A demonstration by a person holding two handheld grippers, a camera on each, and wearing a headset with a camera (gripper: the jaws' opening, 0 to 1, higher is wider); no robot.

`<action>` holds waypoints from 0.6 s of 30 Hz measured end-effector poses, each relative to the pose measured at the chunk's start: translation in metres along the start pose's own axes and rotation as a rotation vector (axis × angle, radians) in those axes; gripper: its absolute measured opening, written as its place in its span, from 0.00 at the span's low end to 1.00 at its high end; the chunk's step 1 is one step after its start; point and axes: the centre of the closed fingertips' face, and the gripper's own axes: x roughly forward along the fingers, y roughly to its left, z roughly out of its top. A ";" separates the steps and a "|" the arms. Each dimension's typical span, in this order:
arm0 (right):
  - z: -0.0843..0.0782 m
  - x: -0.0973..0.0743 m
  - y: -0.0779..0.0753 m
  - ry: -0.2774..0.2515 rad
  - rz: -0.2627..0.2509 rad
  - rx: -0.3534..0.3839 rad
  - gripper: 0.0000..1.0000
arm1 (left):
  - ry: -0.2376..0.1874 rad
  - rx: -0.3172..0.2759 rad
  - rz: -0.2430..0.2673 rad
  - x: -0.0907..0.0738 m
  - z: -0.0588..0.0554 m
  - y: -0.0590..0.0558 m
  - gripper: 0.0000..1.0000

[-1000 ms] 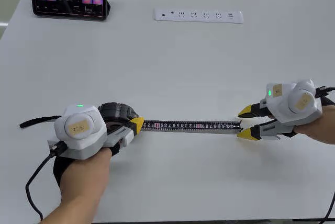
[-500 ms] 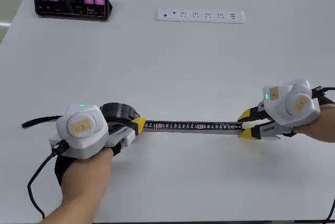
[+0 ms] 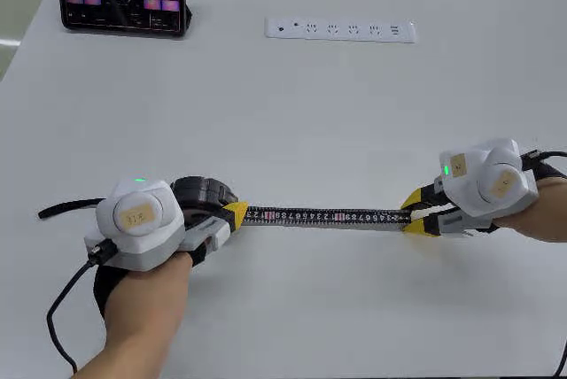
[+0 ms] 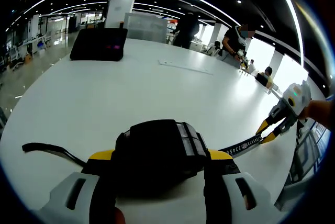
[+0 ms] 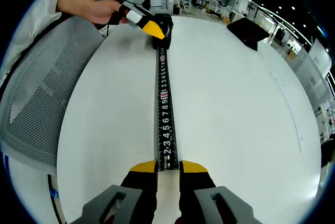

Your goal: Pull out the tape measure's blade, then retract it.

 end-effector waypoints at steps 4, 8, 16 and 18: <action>-0.001 0.000 -0.001 0.002 0.000 0.000 0.12 | -0.005 -0.019 -0.007 -0.001 0.001 0.000 0.63; -0.002 0.001 -0.001 0.003 0.000 0.001 0.12 | -0.006 -0.024 -0.005 -0.001 0.001 -0.001 0.63; -0.001 0.002 -0.001 0.009 0.001 0.009 0.12 | 0.008 -0.014 0.006 -0.001 0.001 -0.001 0.62; -0.001 0.002 -0.001 0.011 0.003 0.007 0.11 | 0.011 -0.014 0.006 -0.002 0.001 -0.001 0.62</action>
